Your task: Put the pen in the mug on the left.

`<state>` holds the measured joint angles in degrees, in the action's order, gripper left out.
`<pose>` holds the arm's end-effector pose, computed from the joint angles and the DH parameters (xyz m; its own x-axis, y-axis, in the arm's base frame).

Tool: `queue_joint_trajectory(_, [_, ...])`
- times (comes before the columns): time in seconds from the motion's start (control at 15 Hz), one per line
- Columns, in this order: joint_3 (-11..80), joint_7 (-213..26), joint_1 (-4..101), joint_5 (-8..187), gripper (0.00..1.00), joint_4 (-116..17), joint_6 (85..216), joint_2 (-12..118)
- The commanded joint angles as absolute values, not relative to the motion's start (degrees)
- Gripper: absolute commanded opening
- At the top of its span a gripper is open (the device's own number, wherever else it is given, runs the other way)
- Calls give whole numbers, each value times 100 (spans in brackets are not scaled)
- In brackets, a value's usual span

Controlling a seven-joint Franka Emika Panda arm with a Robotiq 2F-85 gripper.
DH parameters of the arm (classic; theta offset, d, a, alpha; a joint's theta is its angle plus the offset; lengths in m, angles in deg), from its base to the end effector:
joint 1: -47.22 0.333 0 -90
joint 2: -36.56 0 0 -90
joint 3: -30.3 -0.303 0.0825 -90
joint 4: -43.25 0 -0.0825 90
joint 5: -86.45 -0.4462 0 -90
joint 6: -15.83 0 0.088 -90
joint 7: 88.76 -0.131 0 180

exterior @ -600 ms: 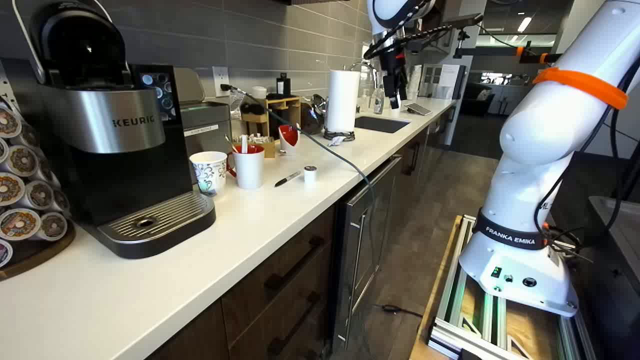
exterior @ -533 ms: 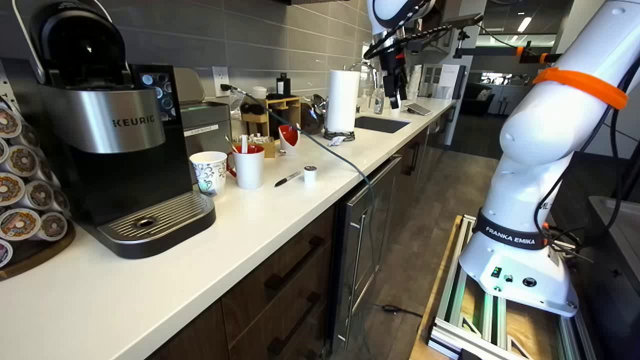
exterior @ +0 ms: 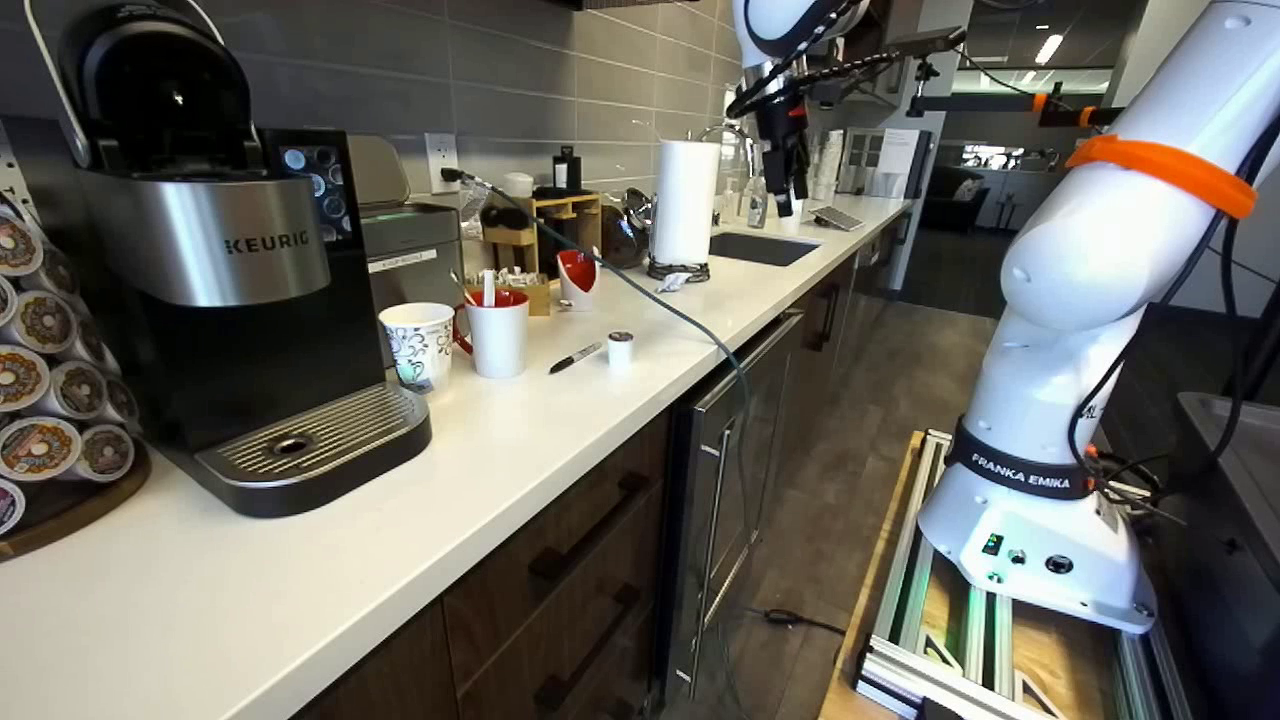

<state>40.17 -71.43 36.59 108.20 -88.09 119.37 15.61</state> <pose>0.4459 -0.2095 0.4289 0.9758 0.0445 -0.2142 0.0959 -0.9670 0.2360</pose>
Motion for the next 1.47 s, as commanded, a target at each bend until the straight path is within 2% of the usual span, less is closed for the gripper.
queue_joint_trajectory(0.0, [3957,-6716,4000,10955,100,-8824,12695,1725])
queue_joint_trajectory(0.6, [3603,-5310,4888,10504,100,-8879,14483,2239])
queue_joint_trajectory(1.07, [3702,-3076,5228,9399,100,-9354,15959,2424])
queue_joint_trajectory(1.2, [3740,-2215,5381,8749,100,-9370,15999,2509])
queue_joint_trajectory(1.27, [3538,-2920,5115,9227,100,-9266,15852,2478])
queue_joint_trajectory(1.4, [3546,-2493,5189,8930,100,-9286,15851,2507])
